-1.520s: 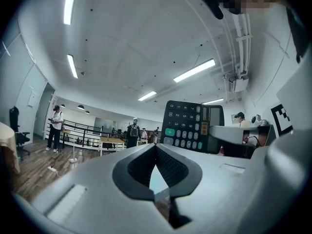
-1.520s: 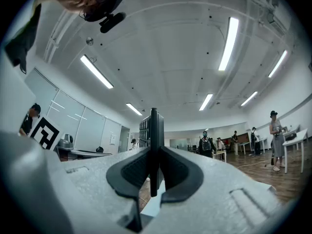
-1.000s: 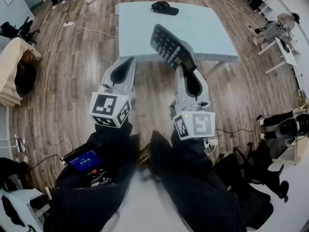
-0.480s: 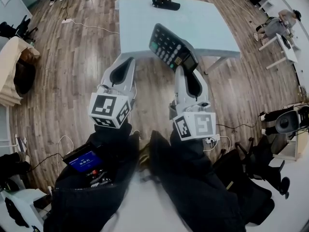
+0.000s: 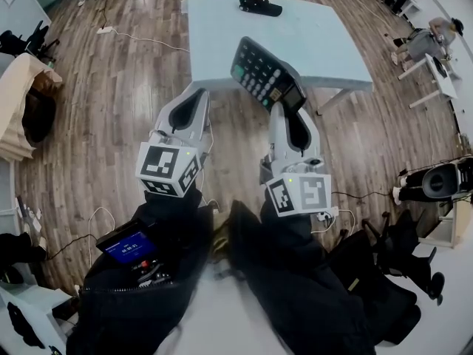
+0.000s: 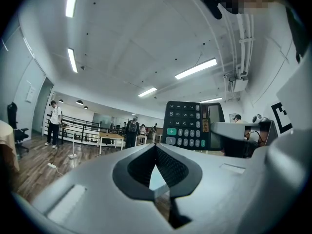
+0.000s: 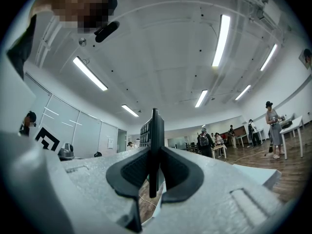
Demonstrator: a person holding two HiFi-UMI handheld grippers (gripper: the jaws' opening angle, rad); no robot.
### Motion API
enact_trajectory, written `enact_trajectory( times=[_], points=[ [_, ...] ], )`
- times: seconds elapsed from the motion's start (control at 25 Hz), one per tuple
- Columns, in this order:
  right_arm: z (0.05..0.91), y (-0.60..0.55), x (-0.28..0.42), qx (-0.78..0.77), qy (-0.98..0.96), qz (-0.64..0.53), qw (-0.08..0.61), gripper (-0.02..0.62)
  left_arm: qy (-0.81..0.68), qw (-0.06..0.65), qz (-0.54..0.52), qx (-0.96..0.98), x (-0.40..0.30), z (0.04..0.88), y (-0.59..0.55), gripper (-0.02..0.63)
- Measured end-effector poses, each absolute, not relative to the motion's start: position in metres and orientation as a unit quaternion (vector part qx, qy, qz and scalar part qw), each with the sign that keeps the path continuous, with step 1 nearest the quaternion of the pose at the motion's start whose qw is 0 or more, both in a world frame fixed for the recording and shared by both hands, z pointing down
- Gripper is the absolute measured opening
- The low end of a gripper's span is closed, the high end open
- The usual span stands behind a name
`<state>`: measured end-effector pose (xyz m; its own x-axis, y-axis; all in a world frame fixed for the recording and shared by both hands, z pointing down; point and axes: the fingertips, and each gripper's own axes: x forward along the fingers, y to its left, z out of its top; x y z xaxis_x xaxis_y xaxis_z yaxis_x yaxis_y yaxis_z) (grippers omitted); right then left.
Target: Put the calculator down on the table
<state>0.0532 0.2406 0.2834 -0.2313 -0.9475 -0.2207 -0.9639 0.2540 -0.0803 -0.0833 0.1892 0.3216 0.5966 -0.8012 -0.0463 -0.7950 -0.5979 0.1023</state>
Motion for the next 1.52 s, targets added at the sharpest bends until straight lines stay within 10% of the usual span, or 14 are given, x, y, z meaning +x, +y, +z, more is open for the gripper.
enact_trajectory(
  times=[1.52],
  points=[
    [0.294,0.028,0.088,-0.58,0.802,0.021,0.143,0.049,-0.478,0.015,-0.037,0.877,-0.064,0.324,-0.01,-0.003]
  ],
)
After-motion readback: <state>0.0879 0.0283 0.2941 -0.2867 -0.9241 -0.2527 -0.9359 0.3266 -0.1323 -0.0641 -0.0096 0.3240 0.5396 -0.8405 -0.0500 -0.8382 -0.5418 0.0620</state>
